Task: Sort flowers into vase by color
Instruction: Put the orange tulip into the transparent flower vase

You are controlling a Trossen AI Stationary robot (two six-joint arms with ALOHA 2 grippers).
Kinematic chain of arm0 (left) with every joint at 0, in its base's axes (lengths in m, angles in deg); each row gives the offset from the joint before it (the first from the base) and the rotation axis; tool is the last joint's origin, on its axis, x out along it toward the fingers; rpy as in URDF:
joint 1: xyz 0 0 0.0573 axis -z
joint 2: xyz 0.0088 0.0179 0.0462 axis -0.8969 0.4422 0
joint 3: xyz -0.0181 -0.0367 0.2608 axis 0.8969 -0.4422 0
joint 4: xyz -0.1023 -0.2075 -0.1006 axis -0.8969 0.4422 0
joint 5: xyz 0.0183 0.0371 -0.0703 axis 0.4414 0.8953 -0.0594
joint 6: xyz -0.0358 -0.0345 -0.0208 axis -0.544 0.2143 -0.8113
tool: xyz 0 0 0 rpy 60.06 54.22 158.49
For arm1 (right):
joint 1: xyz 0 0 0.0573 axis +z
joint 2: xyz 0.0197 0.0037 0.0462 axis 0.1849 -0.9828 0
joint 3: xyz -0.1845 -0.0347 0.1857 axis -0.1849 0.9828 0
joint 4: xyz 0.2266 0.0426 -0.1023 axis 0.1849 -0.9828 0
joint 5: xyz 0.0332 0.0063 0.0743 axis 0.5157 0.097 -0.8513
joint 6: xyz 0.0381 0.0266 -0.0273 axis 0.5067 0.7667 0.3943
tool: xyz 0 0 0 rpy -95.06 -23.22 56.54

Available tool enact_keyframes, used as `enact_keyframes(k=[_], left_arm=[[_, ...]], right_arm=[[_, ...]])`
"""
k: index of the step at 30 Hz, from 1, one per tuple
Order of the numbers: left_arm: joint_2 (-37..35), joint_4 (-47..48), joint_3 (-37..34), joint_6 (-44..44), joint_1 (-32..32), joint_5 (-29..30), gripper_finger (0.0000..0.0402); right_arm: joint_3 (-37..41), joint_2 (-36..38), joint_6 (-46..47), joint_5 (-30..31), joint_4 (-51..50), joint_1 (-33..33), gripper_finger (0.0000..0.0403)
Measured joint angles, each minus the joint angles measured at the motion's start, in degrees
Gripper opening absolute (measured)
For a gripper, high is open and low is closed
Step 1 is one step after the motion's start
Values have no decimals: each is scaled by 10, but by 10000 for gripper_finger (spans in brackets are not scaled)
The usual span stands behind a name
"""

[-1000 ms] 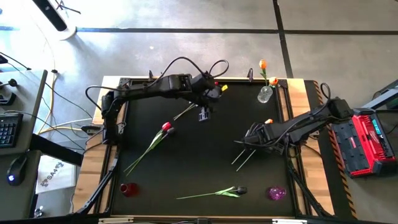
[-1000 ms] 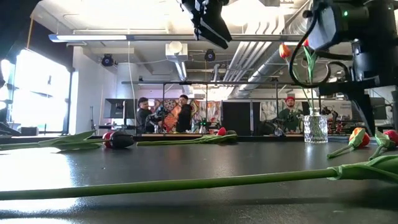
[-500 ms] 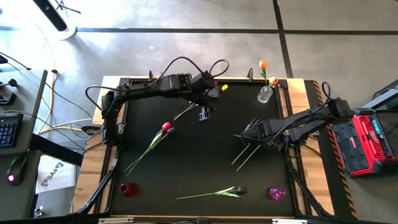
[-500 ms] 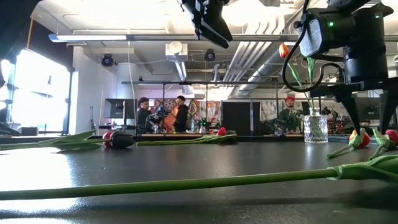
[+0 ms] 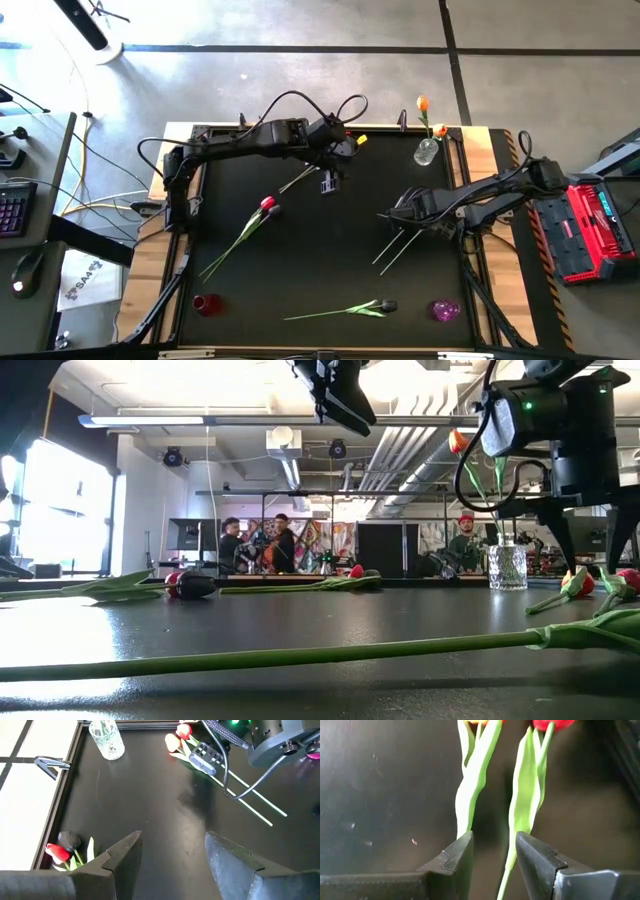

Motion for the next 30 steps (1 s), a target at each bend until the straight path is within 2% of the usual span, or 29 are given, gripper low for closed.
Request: enact_keyframes(k=[7, 14, 22, 30], left_arm=[[0, 0, 0, -2, 0, 0, 204], [0, 0, 0, -2, 0, 0, 204], [0, 5, 0, -4, 0, 0, 204], [0, 5, 0, -4, 0, 0, 204]], right_arm=[[0, 0, 4, 10, -16, -23, 135], [-1, -6, 0, 30, 26, -40, 135], [-1, -70, -3, 23, 47, -36, 135], [-4, -131, -58, 40, 78, -35, 135]])
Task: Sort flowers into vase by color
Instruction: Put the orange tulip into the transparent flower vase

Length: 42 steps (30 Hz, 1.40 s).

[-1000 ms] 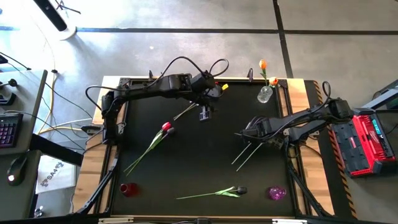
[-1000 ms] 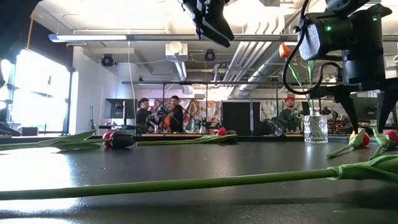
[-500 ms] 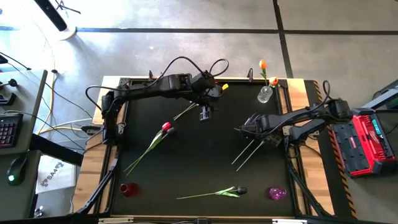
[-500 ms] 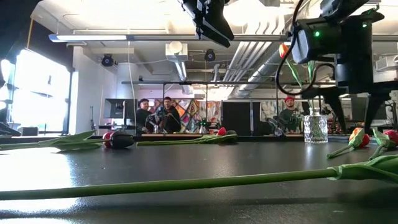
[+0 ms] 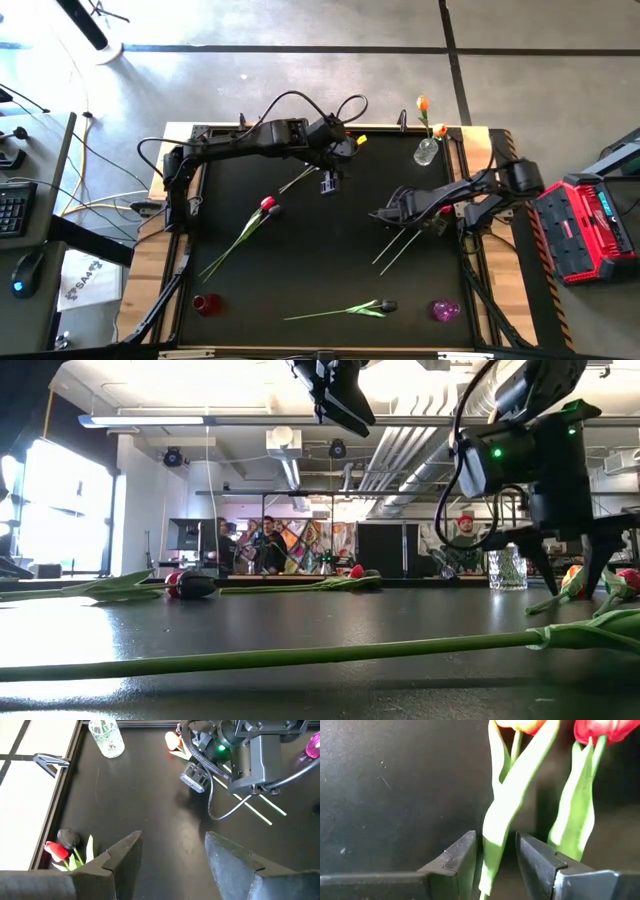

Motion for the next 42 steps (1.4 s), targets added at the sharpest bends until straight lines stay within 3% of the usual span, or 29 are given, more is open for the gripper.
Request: enact_keyframes(k=[9, 15, 20, 26, 35, 42], left_arm=[[0, -2, 0, 3, 0, 3, 204], [0, -3, 0, 4, 0, 5, 204], [0, -9, 0, 4, 0, 5, 204], [0, -10, 0, 4, 0, 5, 204], [5, -17, 0, -1, 0, 4, 204], [10, 1, 0, -46, 0, -17, 204]], right_arm=[[1, 1, -5, 9, 2, 2, 127], [4, 18, -9, 38, -8, 10, 84], [20, 20, -25, 27, 22, 1, 44], [18, 20, -58, 30, 27, -1, 25], [-61, 18, -128, 41, -7, -1, 14], [-159, 20, -172, 113, -135, -1, 14]])
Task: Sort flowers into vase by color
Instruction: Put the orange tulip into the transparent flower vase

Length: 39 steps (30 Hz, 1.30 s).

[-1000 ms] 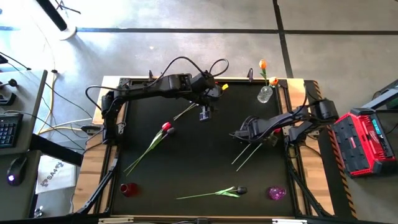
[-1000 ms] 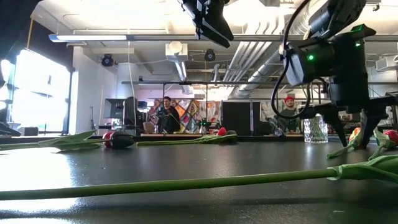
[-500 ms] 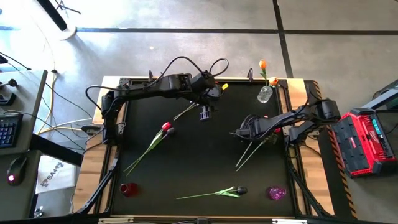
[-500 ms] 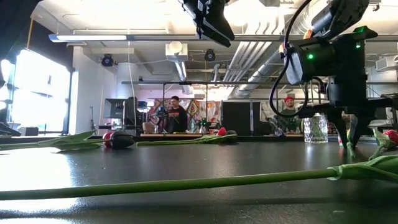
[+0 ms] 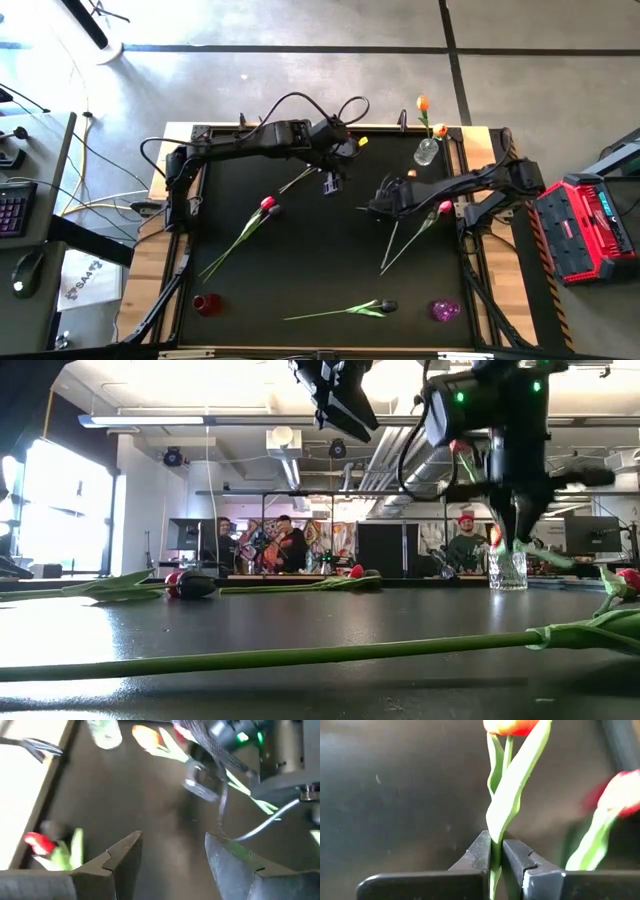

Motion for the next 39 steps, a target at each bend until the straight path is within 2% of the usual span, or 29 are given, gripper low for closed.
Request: enact_keyframes(k=[4, 8, 13, 16, 22, 29, 32, 39], left_arm=[[0, -12, 0, -24, 1, -73, 204], [0, -27, 0, -43, 4, -88, 204], [0, -40, 0, -60, 5, -88, 204], [0, -49, 0, -62, 7, -85, 204], [0, -112, 0, -79, 12, -95, 204], [0, -217, 0, -105, 42, -107, 204], [0, -252, 0, -107, 52, -103, 204], [0, -262, 0, -167, 58, 4, 204]], right_arm=[[-51, 20, -43, 78, -84, 0, 14], [-89, 61, -85, 157, -124, 2, 13], [-110, 147, -151, 270, -106, 13, 13], [-114, 205, -252, 313, -52, 13, 13], [-114, 289, -533, 306, 155, 13, 13], [-114, 312, -806, 231, 406, 13, 13], [-114, 311, -870, 200, 460, 13, 13], [-114, 310, -894, 149, 493, 13, 13]])
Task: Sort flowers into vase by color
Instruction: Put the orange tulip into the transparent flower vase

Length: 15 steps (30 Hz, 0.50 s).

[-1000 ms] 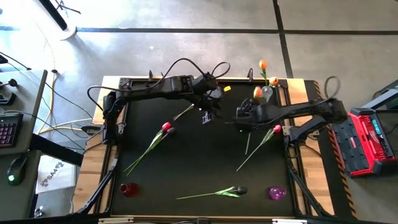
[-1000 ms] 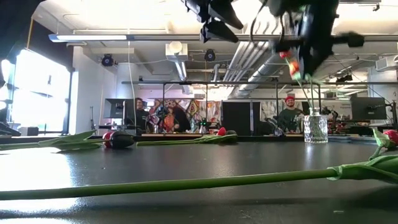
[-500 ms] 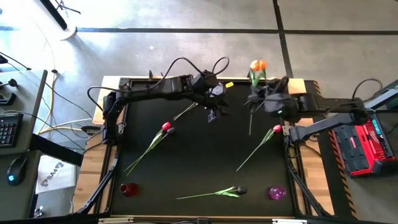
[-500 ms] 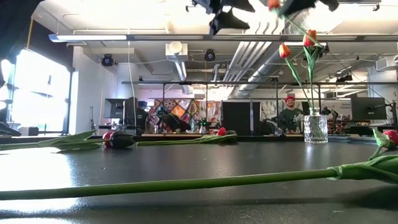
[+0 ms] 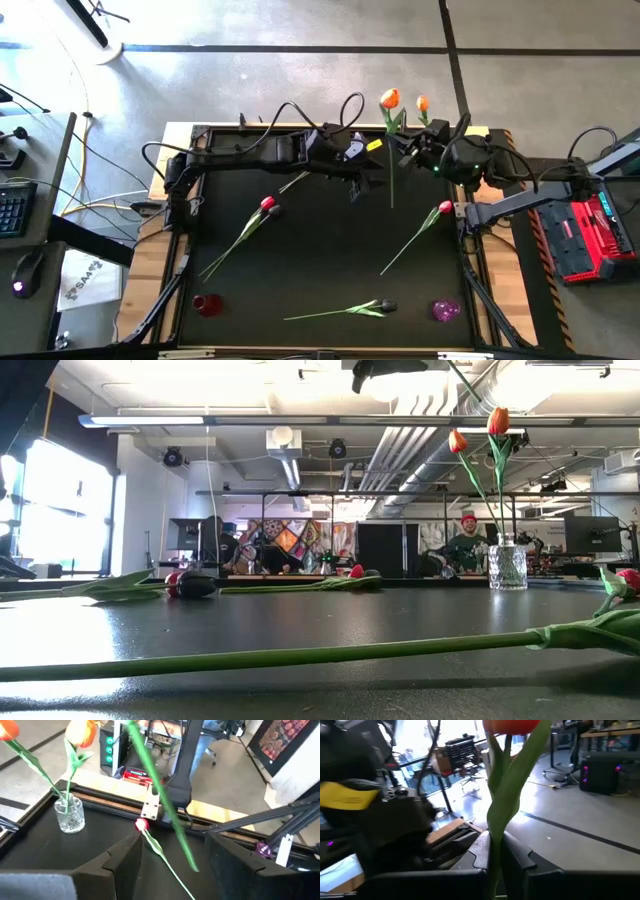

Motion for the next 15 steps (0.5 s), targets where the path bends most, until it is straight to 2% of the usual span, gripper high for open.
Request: enact_keyframes(k=[5, 10, 13, 15], left_arm=[[0, -27, 0, 45, -1, -36, 204], [0, -64, 0, 65, 4, -40, 200], [0, -65, 0, 60, 3, -45, 176], [0, -49, 0, 60, 2, -54, 141]], right_arm=[[0, -3, -18, -22, 30, 0, 13], [0, -7, -53, -55, 71, 0, 13], [0, -7, -54, -67, 82, 0, 13], [0, -7, -51, -68, 81, 0, 13]])
